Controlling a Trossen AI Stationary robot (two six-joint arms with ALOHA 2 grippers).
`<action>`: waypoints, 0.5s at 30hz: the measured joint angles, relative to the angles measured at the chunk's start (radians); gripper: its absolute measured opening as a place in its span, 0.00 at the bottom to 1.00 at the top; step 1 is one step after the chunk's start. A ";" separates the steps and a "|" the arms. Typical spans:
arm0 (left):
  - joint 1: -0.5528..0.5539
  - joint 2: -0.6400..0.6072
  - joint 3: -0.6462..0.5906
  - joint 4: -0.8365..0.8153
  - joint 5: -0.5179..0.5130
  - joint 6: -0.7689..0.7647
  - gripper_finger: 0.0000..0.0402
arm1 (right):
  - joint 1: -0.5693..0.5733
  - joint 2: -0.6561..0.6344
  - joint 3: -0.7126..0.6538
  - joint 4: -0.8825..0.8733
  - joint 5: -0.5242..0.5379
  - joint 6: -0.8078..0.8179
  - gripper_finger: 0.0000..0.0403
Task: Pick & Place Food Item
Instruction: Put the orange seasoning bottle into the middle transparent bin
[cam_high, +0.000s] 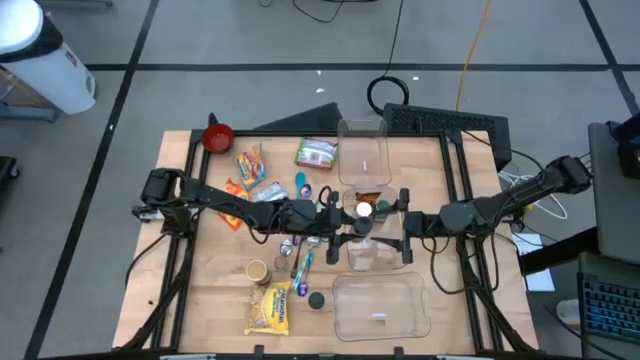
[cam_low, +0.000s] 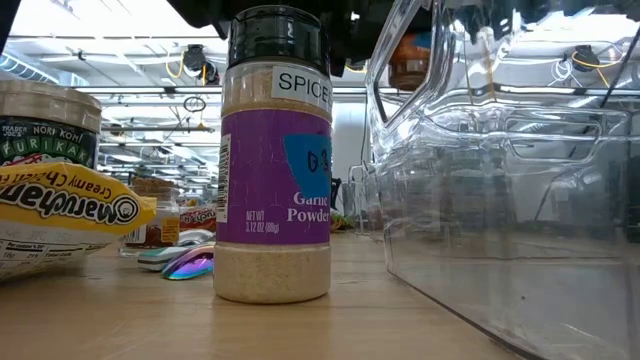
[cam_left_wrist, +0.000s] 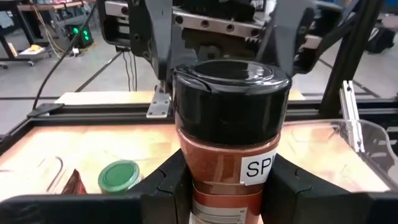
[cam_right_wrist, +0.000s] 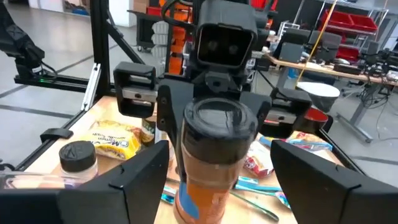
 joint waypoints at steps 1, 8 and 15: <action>0.000 0.000 0.000 -0.008 0.000 0.000 0.33 | 0.000 0.012 0.004 0.001 0.002 0.010 0.71; 0.008 0.000 0.000 -0.045 0.001 -0.005 0.33 | 0.000 0.093 0.137 -0.152 0.088 0.104 0.75; 0.008 0.001 0.000 -0.067 0.000 -0.010 0.33 | -0.030 0.158 0.137 -0.127 0.070 0.103 0.71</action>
